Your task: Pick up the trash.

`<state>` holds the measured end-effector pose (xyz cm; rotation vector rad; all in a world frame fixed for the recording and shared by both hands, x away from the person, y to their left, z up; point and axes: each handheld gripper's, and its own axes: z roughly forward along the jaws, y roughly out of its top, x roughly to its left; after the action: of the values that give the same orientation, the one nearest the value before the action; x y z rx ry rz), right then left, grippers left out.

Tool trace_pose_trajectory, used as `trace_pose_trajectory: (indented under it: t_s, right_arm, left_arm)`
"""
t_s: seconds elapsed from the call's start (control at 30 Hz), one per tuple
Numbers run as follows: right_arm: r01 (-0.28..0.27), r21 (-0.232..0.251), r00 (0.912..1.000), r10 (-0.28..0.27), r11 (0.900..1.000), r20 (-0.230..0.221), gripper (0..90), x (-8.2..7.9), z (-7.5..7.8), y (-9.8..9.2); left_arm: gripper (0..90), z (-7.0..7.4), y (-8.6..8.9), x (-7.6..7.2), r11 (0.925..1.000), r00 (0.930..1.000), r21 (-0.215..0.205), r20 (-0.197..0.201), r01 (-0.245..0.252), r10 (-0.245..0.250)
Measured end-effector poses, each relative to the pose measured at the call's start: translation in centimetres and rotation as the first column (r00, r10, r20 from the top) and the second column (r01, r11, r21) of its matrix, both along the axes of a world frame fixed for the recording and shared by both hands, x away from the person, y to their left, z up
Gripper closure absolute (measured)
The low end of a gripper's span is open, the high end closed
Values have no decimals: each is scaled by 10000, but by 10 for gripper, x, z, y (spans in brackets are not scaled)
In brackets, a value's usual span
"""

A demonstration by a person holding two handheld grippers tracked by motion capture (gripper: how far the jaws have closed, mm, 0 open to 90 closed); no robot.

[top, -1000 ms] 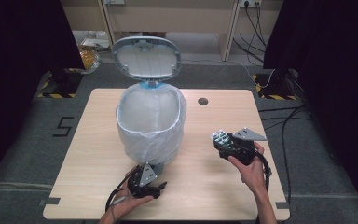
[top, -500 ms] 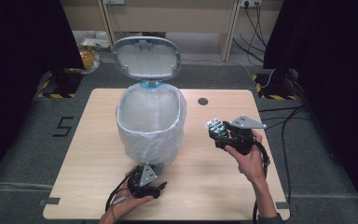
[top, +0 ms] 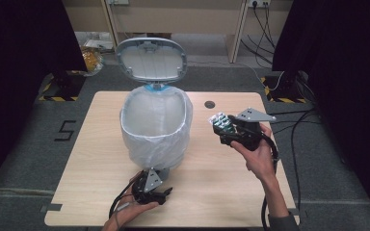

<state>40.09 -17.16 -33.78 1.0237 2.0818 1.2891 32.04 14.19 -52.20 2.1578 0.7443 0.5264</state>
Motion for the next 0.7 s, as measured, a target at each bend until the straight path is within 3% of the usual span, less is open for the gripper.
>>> trace_pose_trajectory:
  t_s: [0.43,0.7]
  right_arm:
    - [-586,219,9981,582,9980,180,341,-3,33,10]
    - [-1005,270,9944,995,9946,353,341,-7,45,17]
  left_arm:
    - [237,0,0,0,10000,10000,15,-15,14,-14]
    - [239,0,0,0,10000,10000,31,0,-4,4]
